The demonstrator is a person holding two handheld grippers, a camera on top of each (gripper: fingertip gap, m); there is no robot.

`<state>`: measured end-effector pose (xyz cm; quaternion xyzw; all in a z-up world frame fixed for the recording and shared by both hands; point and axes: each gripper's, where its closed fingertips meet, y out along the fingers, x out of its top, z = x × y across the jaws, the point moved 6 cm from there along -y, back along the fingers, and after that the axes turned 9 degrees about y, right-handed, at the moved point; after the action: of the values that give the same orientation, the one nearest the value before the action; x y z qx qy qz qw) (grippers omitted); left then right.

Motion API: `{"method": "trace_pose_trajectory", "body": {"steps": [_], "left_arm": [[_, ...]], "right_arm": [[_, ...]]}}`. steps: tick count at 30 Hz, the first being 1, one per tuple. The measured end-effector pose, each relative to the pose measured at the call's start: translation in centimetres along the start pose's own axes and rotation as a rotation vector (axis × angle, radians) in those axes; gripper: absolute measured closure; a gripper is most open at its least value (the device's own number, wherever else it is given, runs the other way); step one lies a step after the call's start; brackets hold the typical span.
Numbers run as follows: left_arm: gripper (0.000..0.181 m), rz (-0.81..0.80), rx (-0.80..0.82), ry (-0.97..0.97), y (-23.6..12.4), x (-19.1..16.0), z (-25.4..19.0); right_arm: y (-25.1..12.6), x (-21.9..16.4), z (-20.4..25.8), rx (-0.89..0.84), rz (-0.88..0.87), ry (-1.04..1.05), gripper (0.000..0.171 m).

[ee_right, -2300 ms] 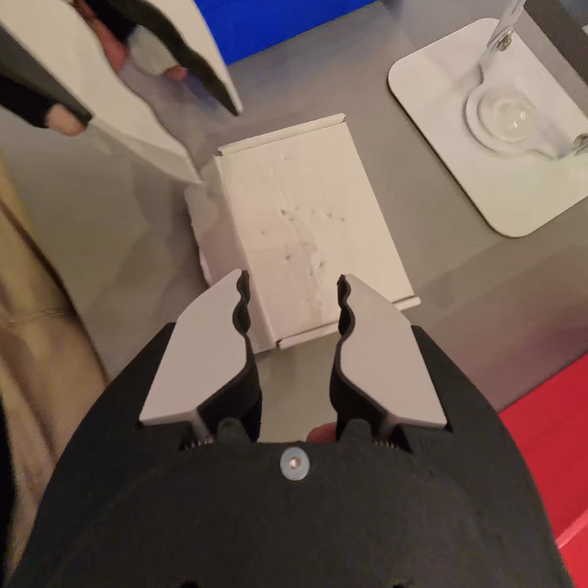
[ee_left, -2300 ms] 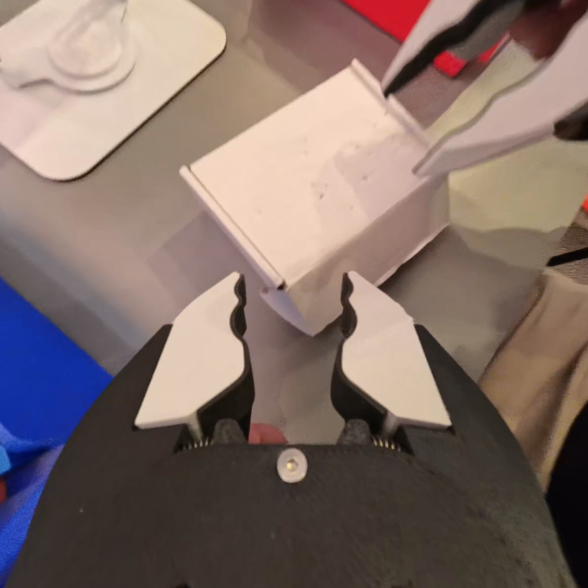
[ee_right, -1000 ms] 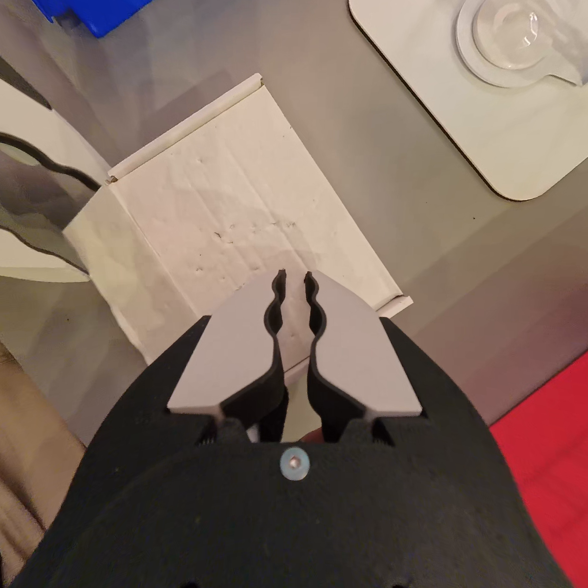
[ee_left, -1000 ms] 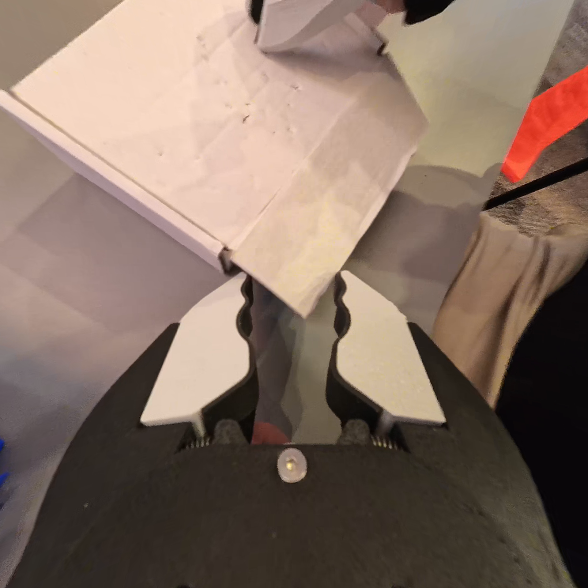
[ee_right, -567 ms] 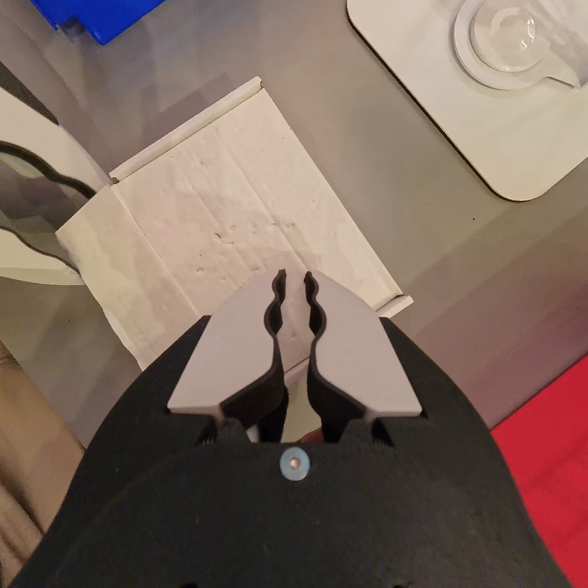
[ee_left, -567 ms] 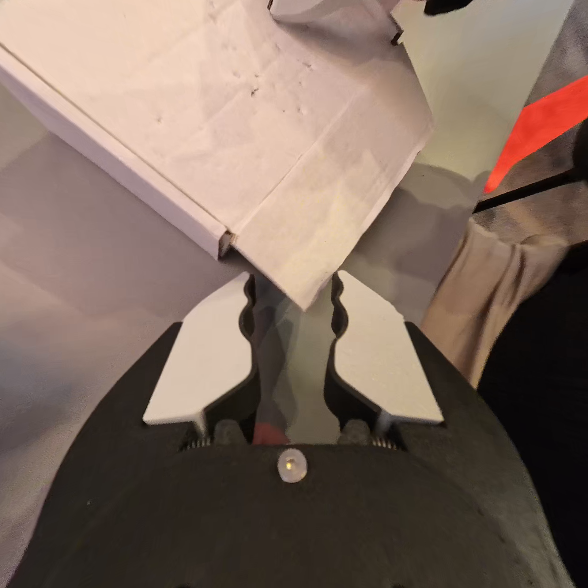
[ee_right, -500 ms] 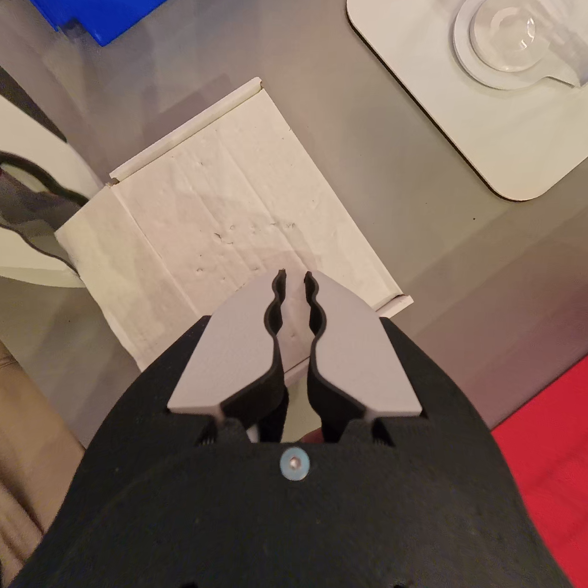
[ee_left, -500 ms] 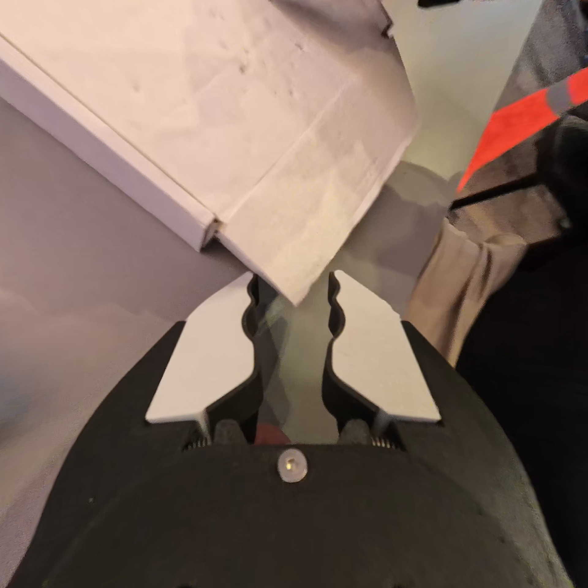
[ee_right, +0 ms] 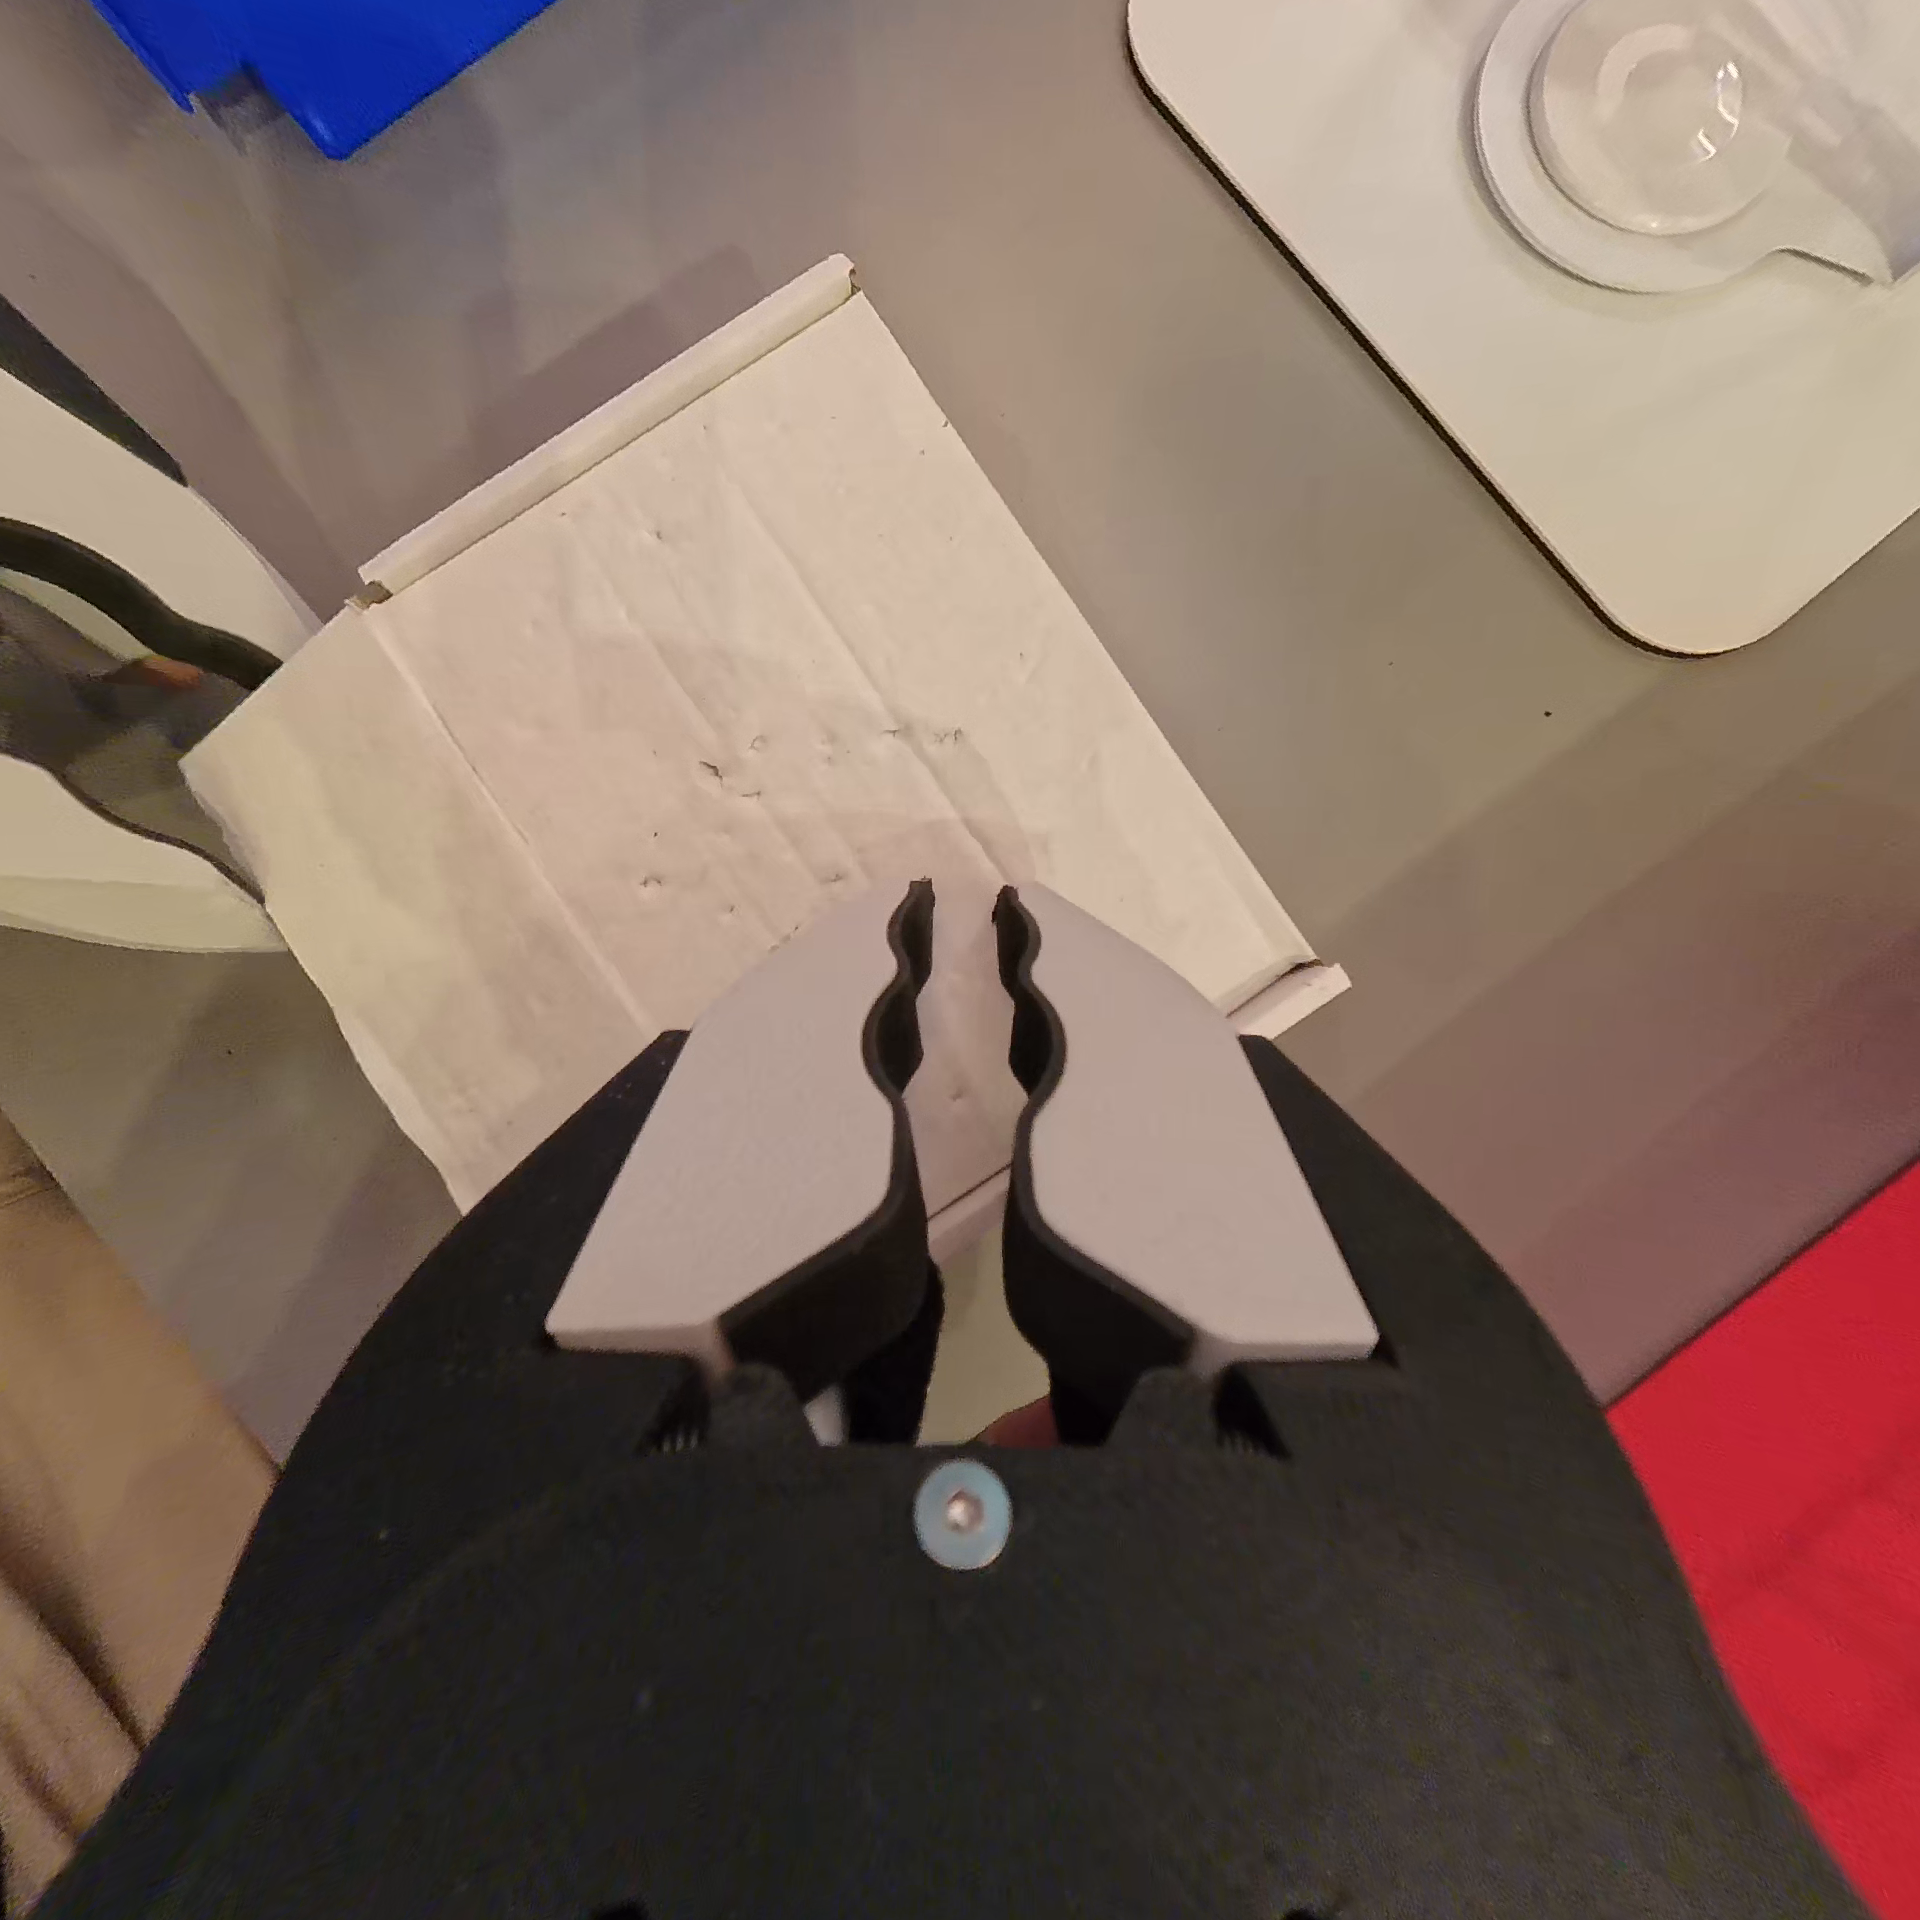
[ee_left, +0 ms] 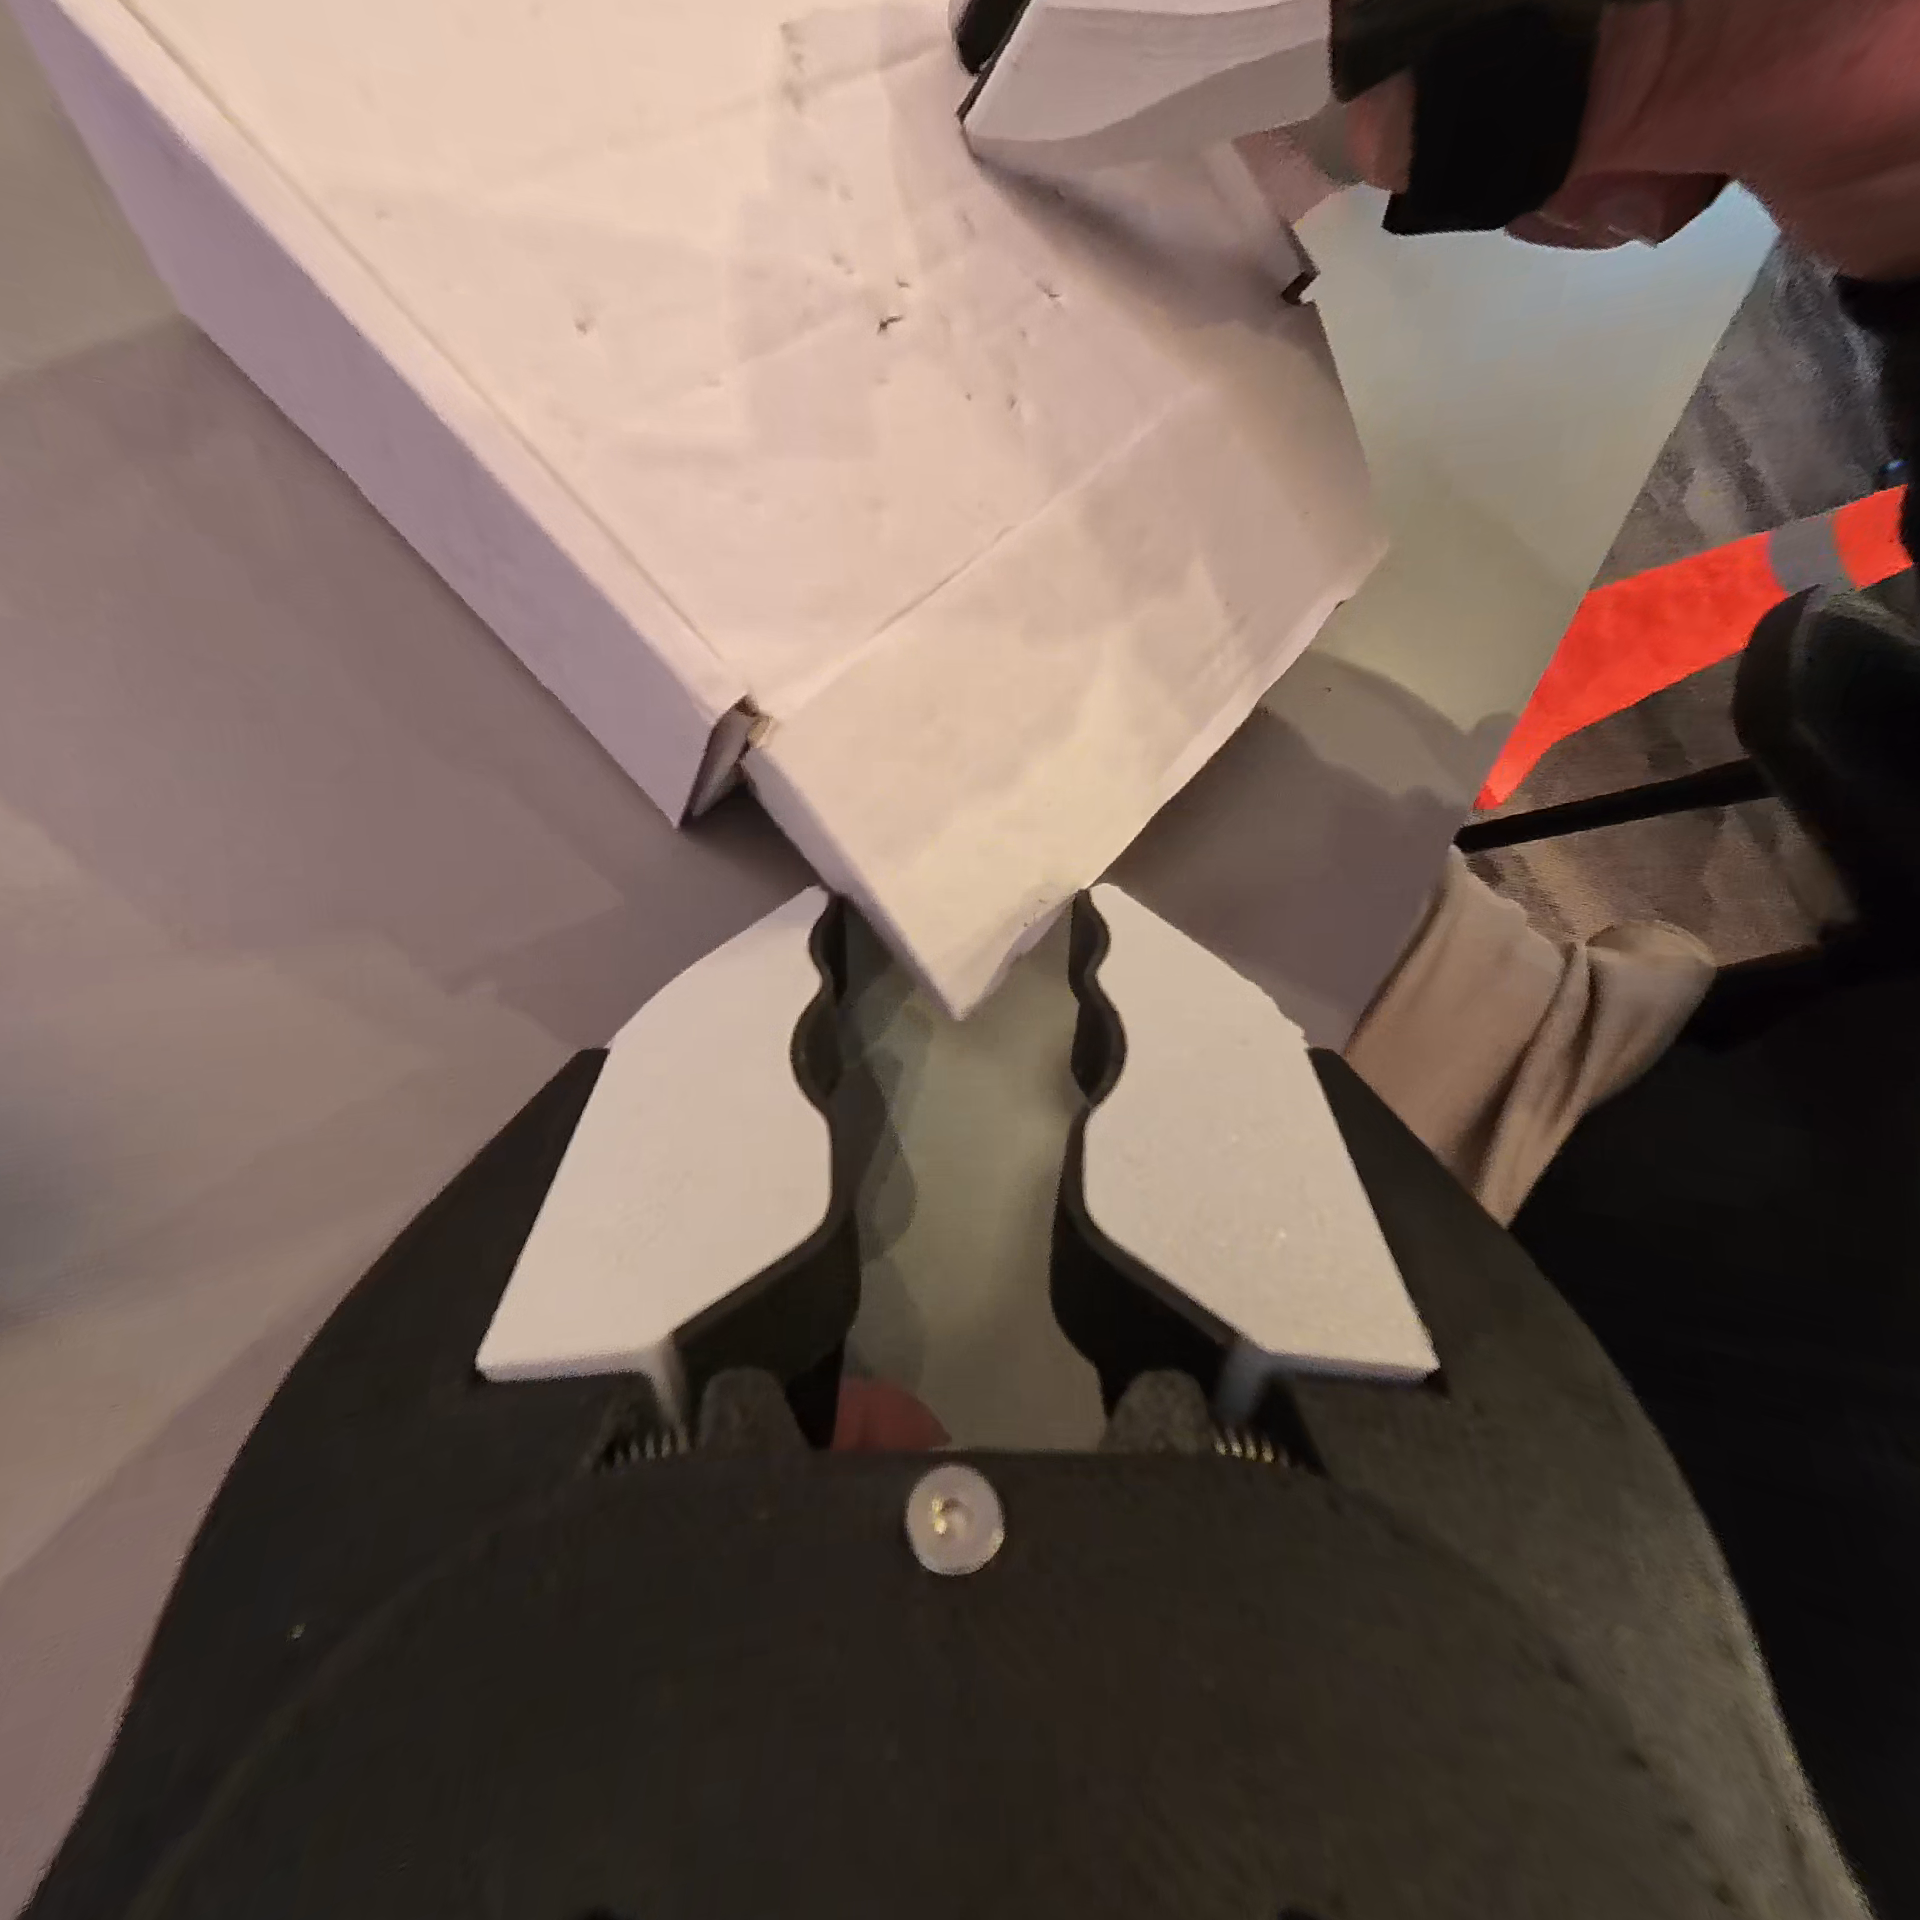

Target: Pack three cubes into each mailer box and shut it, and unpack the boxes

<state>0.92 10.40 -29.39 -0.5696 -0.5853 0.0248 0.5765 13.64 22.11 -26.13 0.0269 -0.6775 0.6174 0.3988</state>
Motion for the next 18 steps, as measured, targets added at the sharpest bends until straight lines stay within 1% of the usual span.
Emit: {"method": "trace_pose_trajectory", "body": {"steps": [1,10,13,14,18], "left_arm": [[0.141,-0.01,-0.01,-0.01,-0.05,0.04,-0.12],[0.14,-0.005,0.084,0.058,-0.74,0.35,-0.41],[0.138,0.049,0.15,0.139,-0.55,-0.27,0.02],[0.138,0.056,0.149,0.143,-0.47,-0.38,-0.08],[0.139,0.061,0.228,0.199,-0.36,-0.47,0.07]], "right_arm": [[0.0,0.0,0.0,0.0,0.0,0.0,0.159],[0.03,-0.01,0.01,-0.002,-0.001,0.0,0.159],[0.04,-0.01,0.01,-0.002,0.0,0.0,0.159],[0.05,-0.01,0.01,-0.004,0.001,-0.002,0.159],[0.06,-0.02,0.01,-0.003,0.0,-0.001,0.159]]}}
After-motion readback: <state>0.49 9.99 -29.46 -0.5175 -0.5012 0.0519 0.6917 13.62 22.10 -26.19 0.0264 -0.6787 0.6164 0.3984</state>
